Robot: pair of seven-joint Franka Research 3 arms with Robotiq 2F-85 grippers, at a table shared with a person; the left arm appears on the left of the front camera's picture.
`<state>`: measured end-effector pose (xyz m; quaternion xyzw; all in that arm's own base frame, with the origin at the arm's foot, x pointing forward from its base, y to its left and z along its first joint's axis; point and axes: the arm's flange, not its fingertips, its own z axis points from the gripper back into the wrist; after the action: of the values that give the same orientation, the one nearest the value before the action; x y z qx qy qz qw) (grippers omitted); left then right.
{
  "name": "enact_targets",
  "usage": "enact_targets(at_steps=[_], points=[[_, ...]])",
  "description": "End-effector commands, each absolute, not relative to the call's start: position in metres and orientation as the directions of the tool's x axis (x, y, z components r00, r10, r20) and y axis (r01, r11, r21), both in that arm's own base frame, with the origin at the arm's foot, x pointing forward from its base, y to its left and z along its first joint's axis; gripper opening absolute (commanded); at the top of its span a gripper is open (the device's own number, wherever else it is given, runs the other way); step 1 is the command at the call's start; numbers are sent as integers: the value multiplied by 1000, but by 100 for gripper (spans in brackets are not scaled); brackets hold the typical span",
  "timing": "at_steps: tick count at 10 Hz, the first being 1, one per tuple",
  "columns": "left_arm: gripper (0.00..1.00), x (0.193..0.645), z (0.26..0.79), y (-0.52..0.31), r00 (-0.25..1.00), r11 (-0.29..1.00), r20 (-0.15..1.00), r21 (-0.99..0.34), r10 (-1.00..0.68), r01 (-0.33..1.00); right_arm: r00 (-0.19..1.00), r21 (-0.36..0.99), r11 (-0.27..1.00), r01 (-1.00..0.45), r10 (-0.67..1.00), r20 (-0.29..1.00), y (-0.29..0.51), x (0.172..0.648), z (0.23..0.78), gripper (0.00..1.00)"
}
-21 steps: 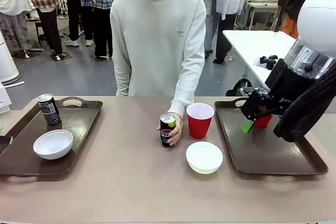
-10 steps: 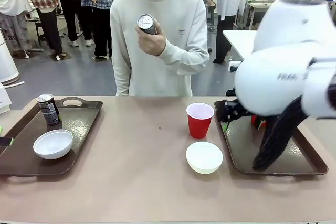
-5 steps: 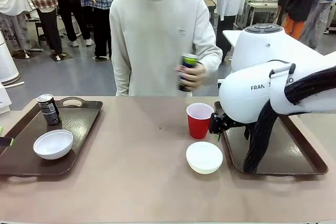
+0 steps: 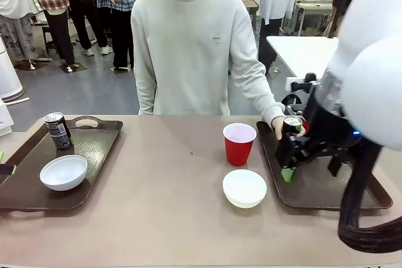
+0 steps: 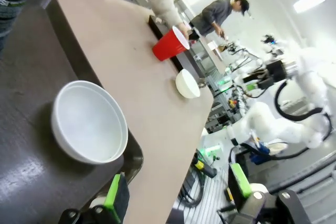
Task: Prepare tableware on both trays.
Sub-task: Pick up a Picnic Bowl from the table and place it on a Handle tray.
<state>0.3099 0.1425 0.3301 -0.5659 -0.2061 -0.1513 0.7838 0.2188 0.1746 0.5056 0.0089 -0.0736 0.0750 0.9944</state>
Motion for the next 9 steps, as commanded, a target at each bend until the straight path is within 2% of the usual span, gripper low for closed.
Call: enact_targets(at_steps=[1, 7, 9], points=[[100, 308, 331, 143, 863, 304, 505, -823, 4, 480, 986, 36, 989, -143, 139, 95, 153, 224, 462, 100], [100, 308, 331, 143, 863, 304, 505, -823, 4, 480, 986, 58, 986, -158, 155, 59, 158, 239, 452, 100], [100, 308, 331, 143, 863, 304, 505, -823, 4, 480, 983, 120, 977, -177, 170, 72, 163, 261, 446, 100]])
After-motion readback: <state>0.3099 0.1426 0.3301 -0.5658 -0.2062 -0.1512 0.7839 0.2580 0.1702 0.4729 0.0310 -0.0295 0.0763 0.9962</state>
